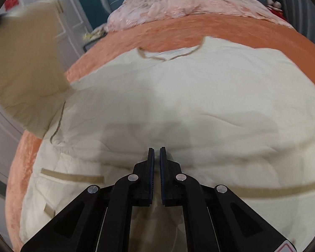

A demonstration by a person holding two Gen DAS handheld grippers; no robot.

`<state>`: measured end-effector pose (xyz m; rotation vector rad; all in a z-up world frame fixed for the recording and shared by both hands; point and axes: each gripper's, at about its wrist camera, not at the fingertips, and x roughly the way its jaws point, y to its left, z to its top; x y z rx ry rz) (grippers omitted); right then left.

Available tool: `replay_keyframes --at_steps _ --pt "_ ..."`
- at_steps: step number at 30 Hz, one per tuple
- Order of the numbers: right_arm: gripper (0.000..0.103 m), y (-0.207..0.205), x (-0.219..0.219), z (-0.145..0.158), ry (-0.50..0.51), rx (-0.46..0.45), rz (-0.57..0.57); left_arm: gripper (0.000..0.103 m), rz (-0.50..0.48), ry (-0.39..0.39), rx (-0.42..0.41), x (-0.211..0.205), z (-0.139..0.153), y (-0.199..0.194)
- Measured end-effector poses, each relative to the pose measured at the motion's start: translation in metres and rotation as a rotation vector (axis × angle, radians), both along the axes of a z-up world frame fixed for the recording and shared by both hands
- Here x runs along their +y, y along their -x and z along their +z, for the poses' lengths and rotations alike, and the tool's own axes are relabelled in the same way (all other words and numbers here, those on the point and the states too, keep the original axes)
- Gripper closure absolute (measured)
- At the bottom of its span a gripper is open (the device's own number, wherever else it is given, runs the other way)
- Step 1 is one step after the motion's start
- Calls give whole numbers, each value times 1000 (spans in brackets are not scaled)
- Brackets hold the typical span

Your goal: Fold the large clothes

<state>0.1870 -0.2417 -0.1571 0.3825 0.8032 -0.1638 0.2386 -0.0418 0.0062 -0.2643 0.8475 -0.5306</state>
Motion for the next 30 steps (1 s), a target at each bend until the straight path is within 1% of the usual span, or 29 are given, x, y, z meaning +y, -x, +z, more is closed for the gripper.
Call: replay_keyframes --at_steps 1,2,3,4,5,6,7,10,11,12,13,14,17,18,19,21,22,23,24,25,27,30 --pt "93 11 -6 4 -2 -14 -22 89 -34 -4 59 -21 -19 -1" --pt "93 20 -13 6 -12 -22 -40 76 -49 -19 108 -37 -36 -3" --pt "93 31 -21 8 -26 -31 -57 70 -48 -51 159 -52 -54 -1" --pt "92 37 -27 9 -32 -34 -70 62 -40 -52 179 -56 -64 2" --pt "91 47 -35 12 -35 -39 -88 57 -24 -37 185 -55 -70 6" --pt "89 53 -41 14 -36 -47 -94 54 0 1 176 -45 -71 11" --pt "89 57 -44 16 -33 -50 -98 46 26 27 164 -32 -69 14" --pt "88 56 -52 27 -43 -79 -99 36 159 93 104 23 -59 8" --pt "86 54 -52 29 -48 -90 -98 36 207 107 98 40 -56 2" --pt "81 50 -52 32 -52 -104 -96 35 271 128 110 66 -59 -4" --pt "79 45 -50 35 -51 -117 -94 35 309 142 133 82 -65 -11" --pt "78 42 -48 36 -49 -122 -91 35 348 149 184 100 -74 -25" --pt "78 27 -35 43 -33 -135 -66 36 395 158 268 118 -100 -50" --pt "78 21 -29 45 -11 -133 -54 39 404 133 287 122 -111 -56" --pt "78 16 -27 47 3 -129 -42 45 408 109 293 126 -117 -57" --pt "85 1 -14 45 64 -101 -1 52 397 48 283 122 -132 -61" --pt "86 -4 -9 41 85 -87 12 60 394 22 282 119 -136 -62" --pt "89 -12 -5 34 111 -60 25 64 389 -4 282 116 -142 -63" --pt "92 -18 -3 28 126 -37 30 65 382 -29 277 112 -148 -63" --pt "94 -22 -2 22 142 -16 34 68 381 -52 267 111 -153 -57" --pt "95 -27 0 7 174 18 39 69 373 -94 238 104 -159 -52" --pt "97 -27 -3 -5 168 22 39 69 355 -148 183 97 -169 -47"
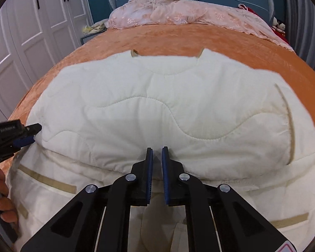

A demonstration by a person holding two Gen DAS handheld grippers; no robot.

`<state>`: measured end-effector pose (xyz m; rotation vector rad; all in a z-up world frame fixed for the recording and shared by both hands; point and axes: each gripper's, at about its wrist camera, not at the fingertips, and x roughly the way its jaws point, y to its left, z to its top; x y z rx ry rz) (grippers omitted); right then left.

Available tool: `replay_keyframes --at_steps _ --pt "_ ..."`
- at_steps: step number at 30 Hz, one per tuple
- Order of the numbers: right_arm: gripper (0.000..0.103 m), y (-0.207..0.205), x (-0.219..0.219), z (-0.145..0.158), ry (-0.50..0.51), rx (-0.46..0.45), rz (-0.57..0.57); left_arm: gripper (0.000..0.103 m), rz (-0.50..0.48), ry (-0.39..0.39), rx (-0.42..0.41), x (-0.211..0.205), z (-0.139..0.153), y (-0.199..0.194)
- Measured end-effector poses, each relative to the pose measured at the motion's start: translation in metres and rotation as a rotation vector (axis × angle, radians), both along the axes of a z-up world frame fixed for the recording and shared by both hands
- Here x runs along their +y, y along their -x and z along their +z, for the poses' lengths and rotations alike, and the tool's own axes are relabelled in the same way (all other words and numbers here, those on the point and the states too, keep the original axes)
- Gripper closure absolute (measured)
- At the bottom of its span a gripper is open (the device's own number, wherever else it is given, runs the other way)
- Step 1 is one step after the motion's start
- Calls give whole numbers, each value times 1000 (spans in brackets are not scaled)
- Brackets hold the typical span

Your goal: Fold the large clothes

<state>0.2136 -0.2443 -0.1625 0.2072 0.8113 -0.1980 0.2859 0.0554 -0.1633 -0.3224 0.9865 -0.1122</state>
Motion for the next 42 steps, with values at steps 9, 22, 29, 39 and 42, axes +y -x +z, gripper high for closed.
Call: replay_keyframes --at_steps 9,22,29,39,42 --pt "98 3 2 -10 16 -24 -7 69 -23 -166 -132 -19 -13 12" --pt "98 8 3 -13 5 -43 -11 69 -20 -225 -166 -25 -15 21" --pt "95 11 2 -3 -22 -16 -4 69 -46 -230 -138 -20 -3 38" --pt "90 -49 -20 73 -189 -140 36 70 -72 -120 -183 -25 98 -41" --pt "90 -103 -21 72 -176 -118 43 70 -72 -163 -167 -48 92 -82"
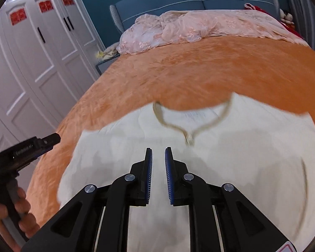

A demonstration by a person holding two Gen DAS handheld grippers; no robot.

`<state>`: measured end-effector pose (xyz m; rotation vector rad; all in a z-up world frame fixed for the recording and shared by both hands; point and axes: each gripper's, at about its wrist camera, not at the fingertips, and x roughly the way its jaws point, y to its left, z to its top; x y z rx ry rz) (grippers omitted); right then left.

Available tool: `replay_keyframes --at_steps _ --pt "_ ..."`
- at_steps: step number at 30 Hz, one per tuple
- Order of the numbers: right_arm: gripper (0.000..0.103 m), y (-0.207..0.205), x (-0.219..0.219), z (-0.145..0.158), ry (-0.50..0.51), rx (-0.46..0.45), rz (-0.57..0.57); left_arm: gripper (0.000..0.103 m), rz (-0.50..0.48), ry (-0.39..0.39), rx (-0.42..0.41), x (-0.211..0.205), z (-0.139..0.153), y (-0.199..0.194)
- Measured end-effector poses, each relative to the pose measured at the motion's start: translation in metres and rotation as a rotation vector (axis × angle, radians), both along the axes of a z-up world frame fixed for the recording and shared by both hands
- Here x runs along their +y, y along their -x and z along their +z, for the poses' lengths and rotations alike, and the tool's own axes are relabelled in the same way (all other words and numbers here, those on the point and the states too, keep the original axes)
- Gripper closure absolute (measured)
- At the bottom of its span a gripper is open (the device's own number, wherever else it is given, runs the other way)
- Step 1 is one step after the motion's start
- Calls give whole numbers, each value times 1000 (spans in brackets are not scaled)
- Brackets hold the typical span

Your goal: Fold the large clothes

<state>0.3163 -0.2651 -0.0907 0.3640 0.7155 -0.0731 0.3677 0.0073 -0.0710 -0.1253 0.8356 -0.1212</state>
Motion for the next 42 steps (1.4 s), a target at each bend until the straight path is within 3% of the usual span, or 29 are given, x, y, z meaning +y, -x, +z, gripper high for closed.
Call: replay_keyframes --at_steps 2,6,11,14,16,19,21,23,25,29,31,33,34,37,39,42 --pt "90 -34 3 -9 26 38 10 70 -1 -39 30 -11 -17 -22" --pt "90 -77 10 -31 56 105 25 70 19 -26 126 -18 -63 -57" --pt "92 -101 13 -74 79 194 55 69 21 -58 99 -18 -101 -64" --pt "103 -98 -3 -79 7 172 22 69 23 -104 53 -24 -104 -60" --pt "103 -93 -18 -79 -55 162 -26 69 27 -122 47 -27 -106 -60" --pt "103 -68 -43 -63 -57 112 -155 69 25 -123 57 -26 -99 -60" --pt "101 -45 -61 -45 -5 64 -216 70 29 -115 54 -23 -85 -53" --pt "100 -24 -82 -28 32 22 -239 70 2 -65 18 -23 -63 -38" --pt "91 -14 -101 -20 49 12 -256 69 -34 -12 -11 -33 -46 -26" --pt "89 -19 -127 -25 37 68 -242 69 -141 90 6 -81 -30 -18" --pt "87 -23 -129 -32 39 95 -205 69 -207 60 10 -119 -33 -18" --pt "60 -32 -127 -39 55 122 -179 68 -265 24 37 -149 -44 -20" --pt "55 -34 -126 -43 65 129 -173 68 -291 17 53 -162 -51 -21" --pt "54 -34 -132 -57 69 153 -167 68 -307 -35 92 -190 -79 -26" --pt "59 -33 -136 -69 50 174 -173 68 -299 -82 97 -195 -97 -28" --pt "69 -31 -139 -72 49 169 -197 68 -278 -58 71 -188 -106 -27"
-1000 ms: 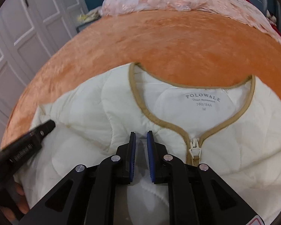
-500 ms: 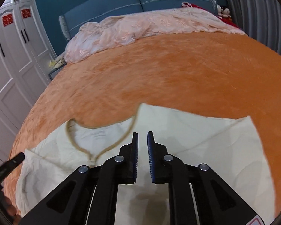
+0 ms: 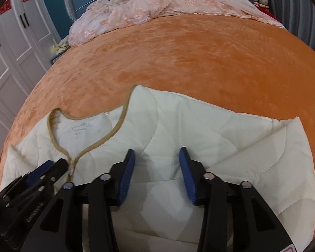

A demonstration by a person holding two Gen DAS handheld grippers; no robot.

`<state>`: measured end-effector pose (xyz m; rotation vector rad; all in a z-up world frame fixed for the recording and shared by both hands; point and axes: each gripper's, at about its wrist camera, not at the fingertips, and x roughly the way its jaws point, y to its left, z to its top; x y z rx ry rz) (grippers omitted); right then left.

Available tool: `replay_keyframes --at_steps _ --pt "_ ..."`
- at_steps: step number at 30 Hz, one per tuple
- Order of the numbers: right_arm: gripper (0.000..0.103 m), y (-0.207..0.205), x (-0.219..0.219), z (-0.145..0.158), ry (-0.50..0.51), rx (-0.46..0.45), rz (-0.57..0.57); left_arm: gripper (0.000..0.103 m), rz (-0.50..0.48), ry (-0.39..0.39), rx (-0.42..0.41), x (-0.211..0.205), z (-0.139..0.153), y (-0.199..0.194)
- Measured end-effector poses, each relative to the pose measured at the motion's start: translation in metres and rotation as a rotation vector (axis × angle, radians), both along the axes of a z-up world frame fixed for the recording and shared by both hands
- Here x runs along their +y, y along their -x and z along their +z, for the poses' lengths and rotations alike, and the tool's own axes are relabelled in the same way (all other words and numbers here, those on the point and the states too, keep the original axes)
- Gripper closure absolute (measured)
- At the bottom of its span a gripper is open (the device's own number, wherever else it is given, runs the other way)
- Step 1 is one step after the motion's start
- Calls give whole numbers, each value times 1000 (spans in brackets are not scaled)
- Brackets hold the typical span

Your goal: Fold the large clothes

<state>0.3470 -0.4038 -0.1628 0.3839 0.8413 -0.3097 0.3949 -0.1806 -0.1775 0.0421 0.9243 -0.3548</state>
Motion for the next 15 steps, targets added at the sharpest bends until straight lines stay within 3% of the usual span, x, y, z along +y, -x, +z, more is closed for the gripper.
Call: replay_keyframes --at_steps 5,7,9,12,15 --pt "99 12 -16 1 -34 -25 -115 67 5 15 7 5 0 1" --pt "96 19 -15 12 -4 -52 -154 68 53 33 -16 19 12 4" --pt "95 21 -5 29 16 -103 -122 68 101 47 -42 40 25 1" --pt "95 7 25 51 12 -159 17 68 138 56 -49 65 38 -17" --pt "95 -24 61 46 -1 -112 142 68 147 29 -22 72 33 -36"
